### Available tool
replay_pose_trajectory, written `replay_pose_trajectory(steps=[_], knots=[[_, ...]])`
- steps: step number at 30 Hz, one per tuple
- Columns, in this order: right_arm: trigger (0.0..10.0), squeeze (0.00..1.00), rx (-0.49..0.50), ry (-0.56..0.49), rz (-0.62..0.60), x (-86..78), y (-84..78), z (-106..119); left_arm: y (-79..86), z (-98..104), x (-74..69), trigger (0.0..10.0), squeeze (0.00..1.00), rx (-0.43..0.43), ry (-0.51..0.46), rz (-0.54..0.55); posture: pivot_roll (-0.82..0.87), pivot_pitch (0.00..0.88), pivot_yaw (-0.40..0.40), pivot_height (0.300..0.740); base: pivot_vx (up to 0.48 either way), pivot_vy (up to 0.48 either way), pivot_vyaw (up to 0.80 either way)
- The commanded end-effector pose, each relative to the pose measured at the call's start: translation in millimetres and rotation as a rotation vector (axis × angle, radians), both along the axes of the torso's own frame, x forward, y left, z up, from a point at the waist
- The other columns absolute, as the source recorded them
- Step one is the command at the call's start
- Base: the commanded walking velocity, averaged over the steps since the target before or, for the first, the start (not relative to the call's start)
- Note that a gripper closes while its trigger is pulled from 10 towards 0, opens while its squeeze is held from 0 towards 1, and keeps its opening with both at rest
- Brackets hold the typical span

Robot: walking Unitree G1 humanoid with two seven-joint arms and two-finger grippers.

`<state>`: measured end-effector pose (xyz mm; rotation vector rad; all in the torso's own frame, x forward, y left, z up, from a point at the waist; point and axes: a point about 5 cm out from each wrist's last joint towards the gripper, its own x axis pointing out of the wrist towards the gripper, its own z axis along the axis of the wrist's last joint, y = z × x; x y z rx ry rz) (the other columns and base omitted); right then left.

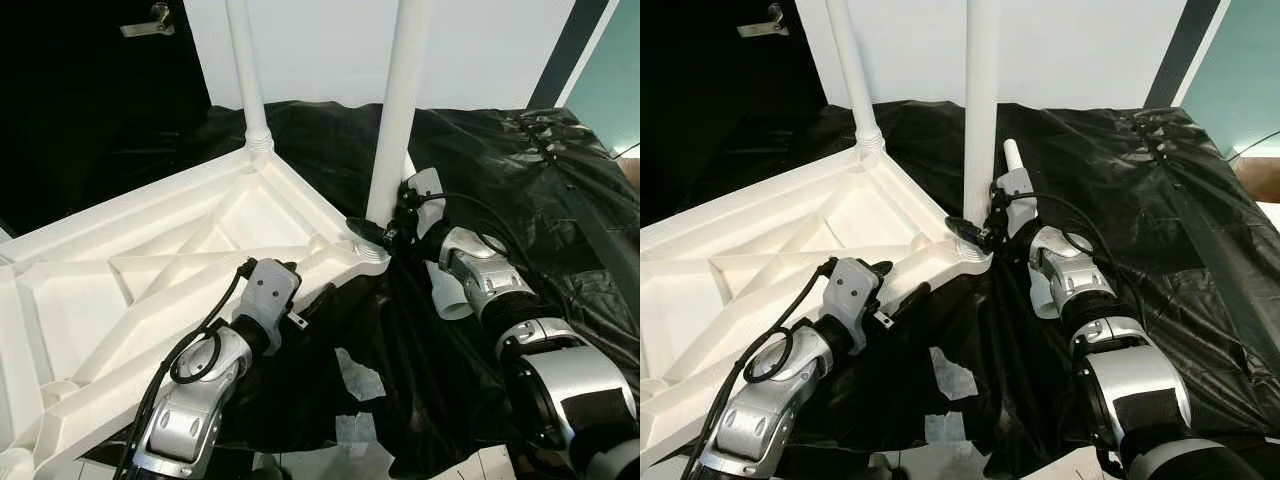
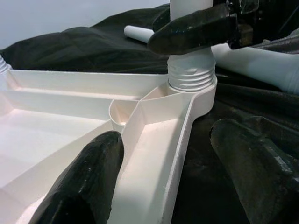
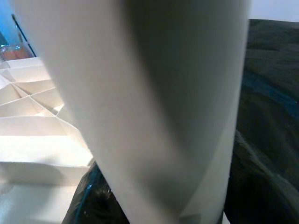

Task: Building children table

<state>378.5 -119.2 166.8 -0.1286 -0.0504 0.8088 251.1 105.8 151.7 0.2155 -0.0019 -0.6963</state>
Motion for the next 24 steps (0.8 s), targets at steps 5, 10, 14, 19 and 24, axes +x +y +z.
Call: replay_pose_trajectory(steps=[5, 10, 14, 19, 24], knots=[[10.0, 0.0, 0.012, 0.048, -0.013, -1.3, 1.8, -12.3, 4.7, -1.4, 0.7, 10.0, 0.0, 0.018, 0.035, -0.022, 0.13, 0.06, 0.046, 0.74, 0.0, 0.0, 0.0], [10.0, 0.0, 0.008, 0.04, -0.023, -0.3, 1.1, -10.8, 8.6, -3.4, 1.6, 10.0, 0.0, 0.023, 0.06, -0.024, 0.11, 0.075, 0.071, 0.74, 0.0, 0.0, 0.0], [10.0, 0.0, 0.014, 0.033, -0.019, -0.3, 1.4, -9.2, 10.9, -4.9, 1.5, 10.0, 0.0, 0.026, 0.077, -0.028, 0.1, 0.08, 0.096, 0.74, 0.0, 0.0, 0.0], [10.0, 0.0, 0.022, 0.03, -0.001, -0.5, 1.3, -8.0, 18.9, -6.2, 4.4, 10.0, 0.0, 0.049, 0.095, -0.025, 0.07, 0.084, 0.144, 0.74, 0.0, 0.0, 0.0], [10.0, 0.0, 0.011, 0.031, 0.021, -2.0, -0.2, -10.2, 21.4, -5.6, 8.5, 10.0, 0.0, 0.051, 0.094, -0.019, 0.08, 0.092, 0.134, 0.74, 0.0, 0.0, 0.0]])
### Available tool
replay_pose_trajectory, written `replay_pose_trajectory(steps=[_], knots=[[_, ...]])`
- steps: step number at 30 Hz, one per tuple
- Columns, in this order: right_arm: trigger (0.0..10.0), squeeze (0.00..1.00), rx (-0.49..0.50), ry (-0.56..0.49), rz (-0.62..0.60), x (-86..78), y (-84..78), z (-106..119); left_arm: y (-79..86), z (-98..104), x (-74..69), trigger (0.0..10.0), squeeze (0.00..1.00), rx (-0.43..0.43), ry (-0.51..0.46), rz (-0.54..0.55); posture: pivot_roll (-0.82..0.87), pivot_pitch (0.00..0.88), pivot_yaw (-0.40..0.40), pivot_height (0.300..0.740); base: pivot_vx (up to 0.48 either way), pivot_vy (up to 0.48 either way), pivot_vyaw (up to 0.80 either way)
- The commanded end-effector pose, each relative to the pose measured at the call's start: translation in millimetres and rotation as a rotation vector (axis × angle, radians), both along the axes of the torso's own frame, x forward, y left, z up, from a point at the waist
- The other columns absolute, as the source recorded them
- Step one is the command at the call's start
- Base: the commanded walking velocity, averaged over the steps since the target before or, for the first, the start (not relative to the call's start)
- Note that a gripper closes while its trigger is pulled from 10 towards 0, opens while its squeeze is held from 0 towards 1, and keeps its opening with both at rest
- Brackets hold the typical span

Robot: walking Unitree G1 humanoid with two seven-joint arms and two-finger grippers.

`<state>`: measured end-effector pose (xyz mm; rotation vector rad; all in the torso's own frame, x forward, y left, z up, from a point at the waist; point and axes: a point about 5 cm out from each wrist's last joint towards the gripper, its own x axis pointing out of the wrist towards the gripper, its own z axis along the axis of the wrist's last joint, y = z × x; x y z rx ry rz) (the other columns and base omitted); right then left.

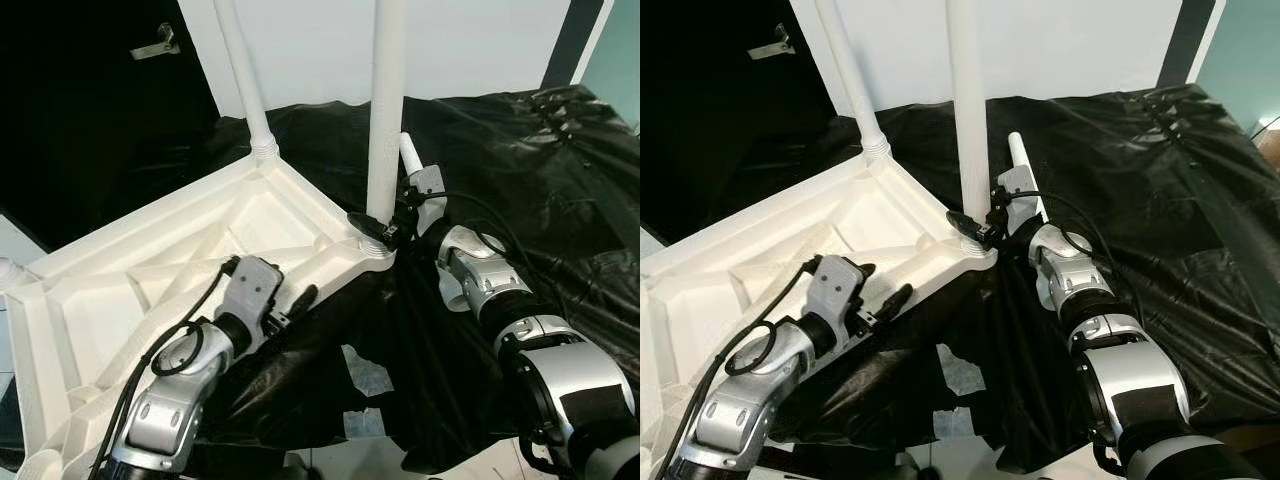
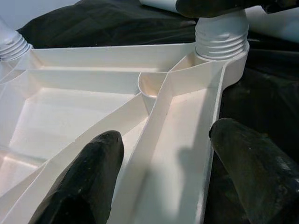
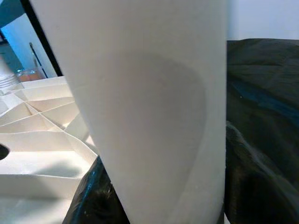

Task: Building children table

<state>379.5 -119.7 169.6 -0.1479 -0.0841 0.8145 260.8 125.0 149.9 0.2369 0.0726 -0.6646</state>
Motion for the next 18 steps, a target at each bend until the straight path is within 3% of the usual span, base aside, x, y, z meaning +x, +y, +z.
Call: replay_pose_trajectory(steps=[1, 6, 7, 8, 9, 10, 11, 16, 18], knots=[[10.0, 0.0, 0.01, 0.07, 0.017, -3.3, -0.5, -14.0, 2.3, -3.9, 0.5, 10.0, 0.0, 0.002, 0.038, -0.054, 0.08, 0.092, 0.134, 0.74, 0.0, 0.0, 0.0], [10.0, 0.0, 0.005, 0.068, -0.001, -2.0, -4.8, -13.3, -4.0, -2.6, 5.6, 10.0, 0.0, 0.004, 0.02, -0.058, 0.11, 0.074, 0.092, 0.74, 0.0, 0.0, 0.0], [4.7, 0.0, 0.006, 0.062, -0.009, -1.4, -6.6, -12.0, -8.2, -0.1, 7.7, 10.0, 0.0, 0.002, 0.003, -0.064, 0.12, 0.073, 0.081, 0.74, 0.0, 0.0, 0.0], [4.7, 0.0, 0.006, 0.062, -0.009, -1.4, -6.6, -12.0, -8.2, -0.1, 7.7, 10.0, 0.0, 0.002, 0.003, -0.064, 0.12, 0.073, 0.081, 0.74, 0.0, 0.0, 0.0], [1.2, 0.0, 0.011, 0.059, -0.021, -0.7, -8.0, -11.0, -11.3, 1.6, 8.8, 10.0, 0.0, -0.007, -0.003, -0.066, 0.12, 0.073, 0.073, 0.74, 0.0, 0.0, 0.0], [1.2, 0.0, 0.011, 0.059, -0.021, -0.7, -8.0, -11.0, -11.3, 1.6, 8.8, 10.0, 0.0, -0.007, -0.003, -0.066, 0.12, 0.073, 0.073, 0.74, 0.0, 0.0, 0.0], [0.0, 0.0, 0.007, 0.056, -0.045, 0.3, -9.6, -10.3, -14.0, 2.7, 8.2, 10.0, 0.0, -0.006, -0.011, -0.073, 0.12, 0.066, 0.057, 0.74, 0.0, 0.0, 0.0], [0.0, 0.0, 0.003, 0.055, -0.133, 3.2, -12.9, -9.7, -16.1, 3.5, 6.5, 10.0, 0.0, 0.0, -0.02, -0.071, 0.13, 0.062, 0.042, 0.74, 0.0, 0.0, 0.0], [0.0, 0.0, 0.019, 0.071, -0.273, 4.5, -10.9, -14.7, -13.1, 2.7, 4.4, 10.0, 0.0, 0.0, -0.025, -0.044, 0.12, 0.059, 0.025, 0.74, 0.0, 0.0, 0.0]])
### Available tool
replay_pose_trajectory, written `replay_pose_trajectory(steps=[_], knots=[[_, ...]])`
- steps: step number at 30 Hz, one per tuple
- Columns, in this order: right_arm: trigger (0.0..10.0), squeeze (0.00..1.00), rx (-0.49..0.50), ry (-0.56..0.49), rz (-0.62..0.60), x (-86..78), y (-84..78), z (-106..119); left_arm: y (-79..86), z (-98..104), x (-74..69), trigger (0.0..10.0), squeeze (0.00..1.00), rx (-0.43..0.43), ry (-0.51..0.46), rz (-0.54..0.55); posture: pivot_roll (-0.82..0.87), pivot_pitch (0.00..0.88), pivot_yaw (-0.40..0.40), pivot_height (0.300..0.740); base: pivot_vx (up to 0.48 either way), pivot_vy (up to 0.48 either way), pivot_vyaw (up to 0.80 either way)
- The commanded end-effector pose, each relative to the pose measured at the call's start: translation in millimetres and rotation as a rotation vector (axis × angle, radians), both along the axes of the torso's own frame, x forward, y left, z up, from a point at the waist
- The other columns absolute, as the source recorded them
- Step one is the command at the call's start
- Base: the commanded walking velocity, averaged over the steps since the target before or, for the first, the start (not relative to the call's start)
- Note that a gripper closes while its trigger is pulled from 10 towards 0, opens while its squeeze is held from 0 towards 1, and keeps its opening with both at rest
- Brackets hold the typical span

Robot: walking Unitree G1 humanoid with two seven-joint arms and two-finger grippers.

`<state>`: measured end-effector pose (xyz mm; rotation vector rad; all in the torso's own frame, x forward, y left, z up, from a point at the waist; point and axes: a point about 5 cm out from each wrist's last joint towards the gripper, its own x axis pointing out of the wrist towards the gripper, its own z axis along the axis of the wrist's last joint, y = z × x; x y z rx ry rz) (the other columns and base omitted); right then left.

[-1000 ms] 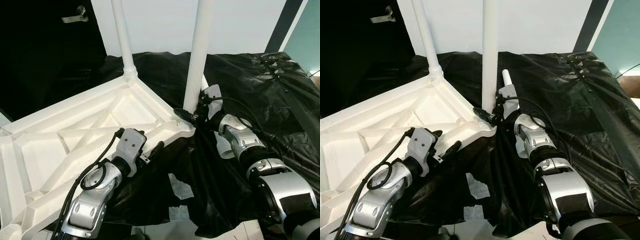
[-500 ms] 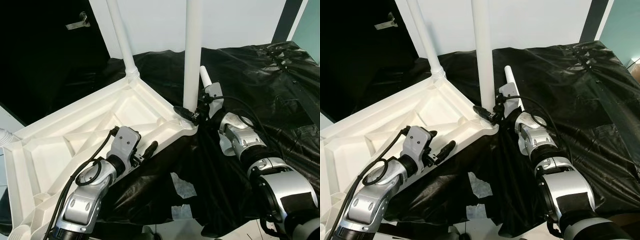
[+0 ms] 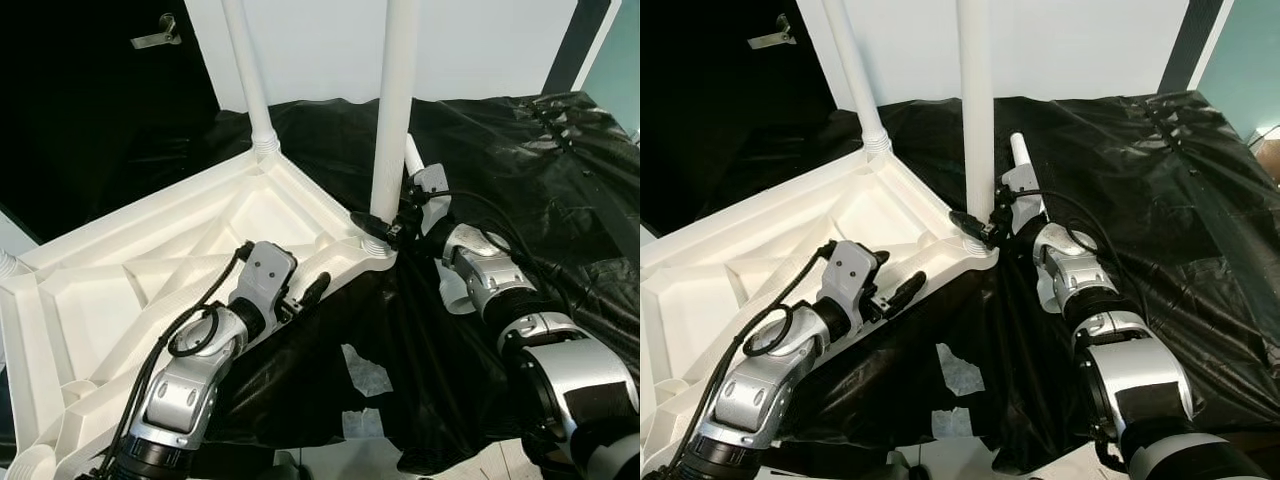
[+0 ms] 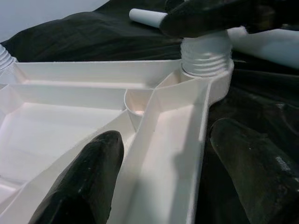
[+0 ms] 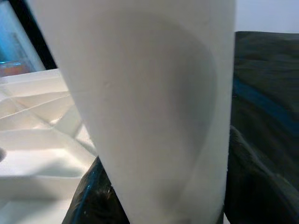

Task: Building children table

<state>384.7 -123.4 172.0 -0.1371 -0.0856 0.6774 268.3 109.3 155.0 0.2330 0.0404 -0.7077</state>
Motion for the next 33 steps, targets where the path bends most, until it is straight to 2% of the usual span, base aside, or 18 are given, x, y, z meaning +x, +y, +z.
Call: replay_pose_trajectory(steps=[1, 5, 7, 8, 12, 15, 16, 17, 18, 19, 22, 23, 24, 28, 30, 31, 32, 33], knots=[[0.0, 0.0, 0.016, 0.087, -0.184, -0.6, -6.6, -19.1, 3.7, -2.7, -3.8, 10.0, 0.0, 0.016, -0.005, 0.011, 0.12, 0.059, 0.025, 0.74, 0.0, 0.0, 0.0], [0.0, 0.0, 0.022, 0.064, -0.242, -4.5, 4.1, -22.2, 5.7, -2.7, -4.0, 10.0, 0.0, 0.009, -0.01, 0.034, 0.12, 0.061, 0.018, 0.74, 0.0, 0.0, 0.0], [0.0, 0.0, 0.022, 0.064, -0.242, -4.5, 4.1, -22.2, 5.7, -2.7, -4.0, 10.0, 0.0, 0.009, -0.01, 0.034, 0.12, 0.061, 0.018, 0.74, 0.0, 0.0, 0.0], [0.0, 0.0, 0.053, 0.044, -0.323, -9.9, 18.4, -25.5, 6.2, -1.4, -3.5, 10.0, 0.0, -0.003, -0.019, 0.051, 0.12, 0.06, 0.015, 0.74, 0.0, 0.0, 0.0], [0.0, 0.0, 0.067, 0.034, -0.398, -13.4, 26.5, -27.9, 5.6, -0.2, -3.3, 10.0, 0.0, -0.01, -0.024, 0.06, 0.13, 0.064, 0.012, 0.74, 0.0, 0.0, 0.0], [0.0, 0.0, 0.067, 0.034, -0.398, -13.4, 26.5, -27.9, 5.6, -0.2, -3.3, 10.0, 0.0, -0.01, -0.024, 0.06, 0.13, 0.064, 0.012, 0.74, 0.0, 0.0, 0.0], [0.0, 0.0, 0.086, 0.036, -0.444, -14.5, 28.3, -29.1, 4.9, 0.2, -3.5, 10.0, 0.0, -0.015, -0.026, 0.065, 0.14, 0.062, 0.01, 0.74, 0.0, 0.0, 0.0], [3.9, 0.0, 0.108, 0.037, -0.442, -16.8, 33.6, -28.9, 4.1, 0.4, -4.1, 10.0, 0.0, -0.02, -0.027, 0.07, 0.14, 0.059, 0.01, 0.74, 0.0, 0.0, 0.0], [3.9, 0.0, 0.108, 0.037, -0.442, -16.8, 33.6, -28.9, 4.1, 0.4, -4.1, 10.0, 0.0, -0.02, -0.027, 0.07, 0.14, 0.059, 0.01, 0.74, 0.0, 0.0, 0.0], [10.0, 0.0, 0.13, 0.028, -0.431, -18.7, 37.2, -27.3, 3.4, 0.7, -4.5, 10.0, 0.0, -0.022, -0.028, 0.073, 0.14, 0.059, 0.007, 0.74, 0.0, 0.0, 0.0], [10.0, 0.0, 0.148, 0.016, -0.385, -21.0, 39.1, -24.3, 3.4, 1.3, -4.9, 10.0, 0.0, -0.022, -0.032, 0.074, 0.15, 0.055, 0.004, 0.74, 0.0, 0.0, 0.0], [10.0, 0.54, 0.151, 0.008, -0.376, -21.8, 36.8, -22.0, 4.0, 2.0, -4.9, 10.0, 0.0, -0.021, -0.036, 0.075, 0.15, 0.053, 0.001, 0.74, 0.0, 0.0, 0.0], [10.0, 1.0, 0.168, 0.003, -0.358, -21.8, 31.3, -18.7, 4.6, 2.8, -5.1, 10.0, 0.0, -0.021, -0.038, 0.076, 0.15, 0.051, 0.001, 0.74, 0.0, 0.0, 0.0], [10.0, 1.0, 0.184, -0.017, -0.32, -21.6, 19.6, -12.6, 4.8, 3.6, -5.9, 10.0, 0.0, -0.022, -0.041, 0.077, 0.15, 0.051, -0.003, 0.74, 0.0, 0.0, 0.0], [10.0, 1.0, 0.174, -0.025, -0.249, -18.8, -0.6, -7.5, 3.0, 3.1, -8.7, 10.0, 0.0, -0.019, -0.043, 0.066, 0.15, 0.049, -0.007, 0.74, 0.0, 0.0, 0.0], [10.0, 1.0, 0.174, -0.025, -0.249, -18.8, -0.6, -7.5, 3.0, 3.1, -8.7, 10.0, 0.0, -0.019, -0.043, 0.066, 0.15, 0.049, -0.007, 0.74, 0.0, 0.0, 0.0], [10.0, 1.0, 0.17, -0.026, -0.228, -18.1, -7.8, -5.8, 2.3, 2.8, -9.9, 10.0, 0.0, -0.017, -0.044, 0.062, 0.15, 0.049, -0.007, 0.74, 0.0, 0.0, 0.0], [10.0, 0.74, 0.166, -0.013, -0.183, -17.1, -13.1, -5.5, 1.9, 2.4, -10.7, 10.0, 0.0, -0.016, -0.042, 0.058, 0.15, 0.049, -0.007, 0.74, 0.0, 0.0, 0.0]])
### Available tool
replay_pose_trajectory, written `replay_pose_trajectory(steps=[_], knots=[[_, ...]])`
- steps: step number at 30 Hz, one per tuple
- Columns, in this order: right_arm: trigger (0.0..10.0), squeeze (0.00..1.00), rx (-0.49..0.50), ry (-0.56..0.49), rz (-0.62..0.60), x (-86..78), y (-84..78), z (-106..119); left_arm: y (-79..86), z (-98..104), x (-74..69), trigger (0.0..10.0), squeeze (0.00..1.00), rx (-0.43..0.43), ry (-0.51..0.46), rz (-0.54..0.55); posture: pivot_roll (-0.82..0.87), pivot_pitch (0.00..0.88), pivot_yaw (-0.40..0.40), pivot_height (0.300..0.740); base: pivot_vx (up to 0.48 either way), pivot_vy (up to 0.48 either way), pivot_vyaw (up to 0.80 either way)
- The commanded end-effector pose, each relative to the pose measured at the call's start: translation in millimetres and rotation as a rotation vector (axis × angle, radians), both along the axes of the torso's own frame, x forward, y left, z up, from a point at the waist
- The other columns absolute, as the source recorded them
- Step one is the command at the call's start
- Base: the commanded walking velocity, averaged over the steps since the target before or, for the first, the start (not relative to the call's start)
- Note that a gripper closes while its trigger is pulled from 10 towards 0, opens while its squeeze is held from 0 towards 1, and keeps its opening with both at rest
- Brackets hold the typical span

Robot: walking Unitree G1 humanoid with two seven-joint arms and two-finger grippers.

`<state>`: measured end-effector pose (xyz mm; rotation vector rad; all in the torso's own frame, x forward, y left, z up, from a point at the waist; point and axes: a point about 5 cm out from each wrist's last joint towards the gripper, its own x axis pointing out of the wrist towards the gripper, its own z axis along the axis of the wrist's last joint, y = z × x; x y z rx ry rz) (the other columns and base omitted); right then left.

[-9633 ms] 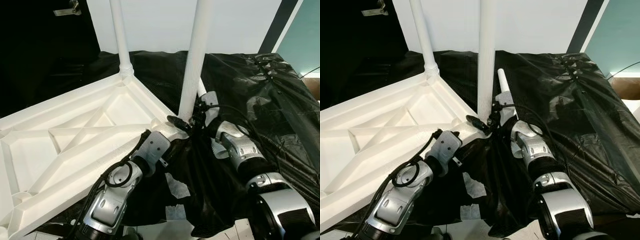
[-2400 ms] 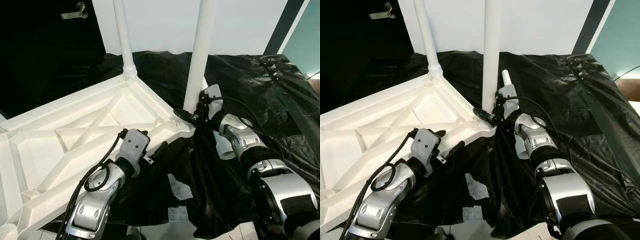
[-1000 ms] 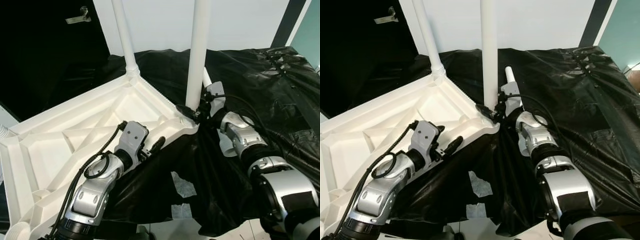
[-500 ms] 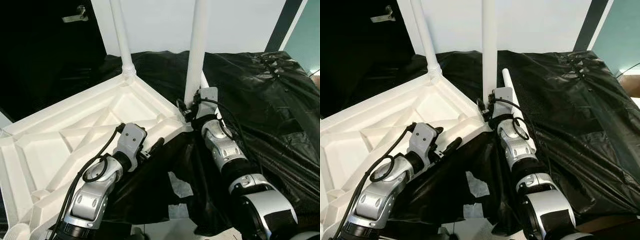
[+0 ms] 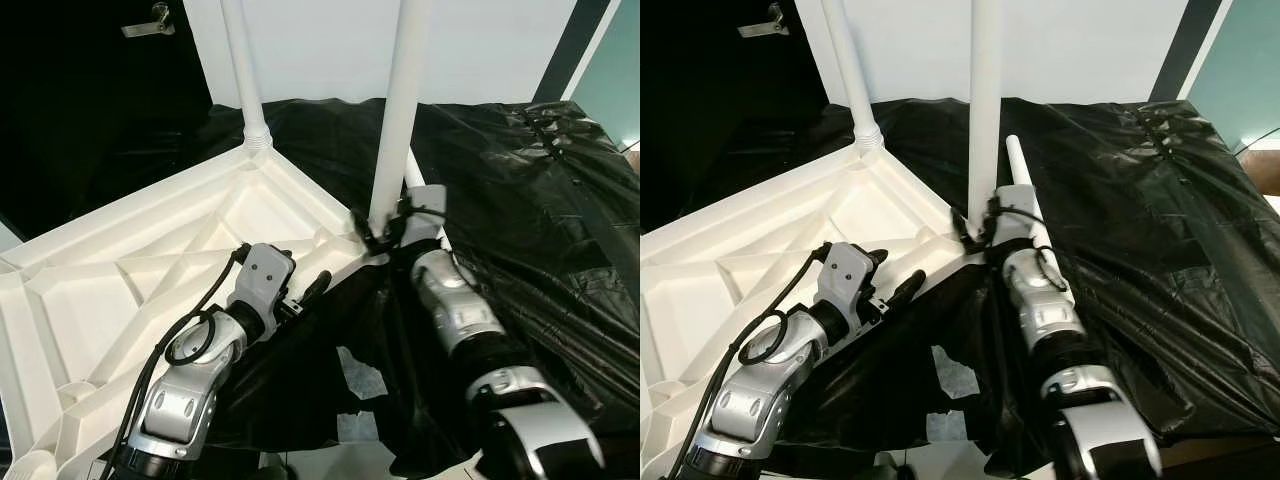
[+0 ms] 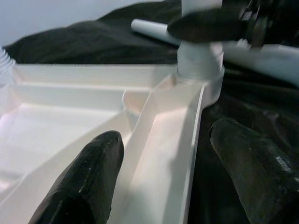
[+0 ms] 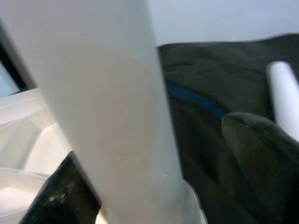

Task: Building children table

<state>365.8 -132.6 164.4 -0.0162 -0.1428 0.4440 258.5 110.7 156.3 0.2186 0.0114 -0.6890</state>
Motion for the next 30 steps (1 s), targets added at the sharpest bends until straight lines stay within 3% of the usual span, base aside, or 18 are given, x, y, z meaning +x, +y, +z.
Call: replay_pose_trajectory(steps=[1, 2, 6, 9, 16, 17, 18, 19, 30], knots=[[10.0, 0.74, 0.022, 0.009, 0.042, 1.7, -3.9, 2.1, 0.5, 1.1, -0.9, 10.0, 0.0, 0.007, -0.018, 0.043, 0.15, 0.049, -0.007, 0.74, 0.0, 0.0, 0.0], [10.0, 0.0, -0.016, 0.001, 0.086, 2.7, -7.2, 3.0, 0.2, 1.1, -1.3, 10.0, 0.0, 0.009, -0.017, 0.039, 0.15, 0.045, -0.005, 0.74, 0.0, 0.0, 0.0], [10.0, 0.0, -0.078, 0.004, 0.178, 5.4, -8.0, 3.9, 0.5, 1.8, -0.8, 10.0, 0.0, 0.009, -0.016, 0.033, 0.14, 0.042, 0.0, 0.74, 0.0, 0.0, 0.0], [10.0, 0.0, -0.157, 0.011, 0.268, 12.5, 3.4, 8.4, -2.4, 3.5, 0.7, 10.0, 0.0, 0.014, -0.019, 0.013, 0.15, 0.033, -0.001, 0.74, 0.0, 0.0, 0.0], [10.0, 0.0, -0.178, 0.039, 0.354, 16.7, 20.3, 11.3, -4.9, 4.1, 0.3, 10.0, 0.0, 0.019, -0.019, -0.001, 0.16, 0.03, -0.002, 0.74, 0.0, 0.0, 0.0], [5.3, 0.0, -0.196, 0.054, 0.361, 16.9, 23.1, 8.9, -5.5, 4.1, -0.4, 10.0, 0.0, 0.022, -0.02, -0.005, 0.17, 0.028, -0.007, 0.74, 0.0, 0.0, 0.0], [5.3, 0.0, -0.196, 0.054, 0.361, 16.9, 23.1, 8.9, -5.5, 4.1, -0.4, 10.0, 0.0, 0.022, -0.02, -0.005, 0.17, 0.028, -0.007, 0.74, 0.0, 0.0, 0.0], [0.0, 0.0, -0.203, 0.071, 0.372, 17.0, 24.0, 6.4, -5.4, 4.0, -1.3, 10.0, 0.0, 0.023, -0.02, -0.005, 0.18, 0.029, -0.014, 0.74, 0.0, 0.0, 0.0], [0.0, 0.0, -0.223, 0.135, 0.325, 17.5, 17.0, -5.1, -3.7, 2.6, -3.8, 10.0, 0.0, 0.019, -0.017, 0.016, 0.19, 0.038, -0.027, 0.74, 0.0, 0.0, 0.0]])
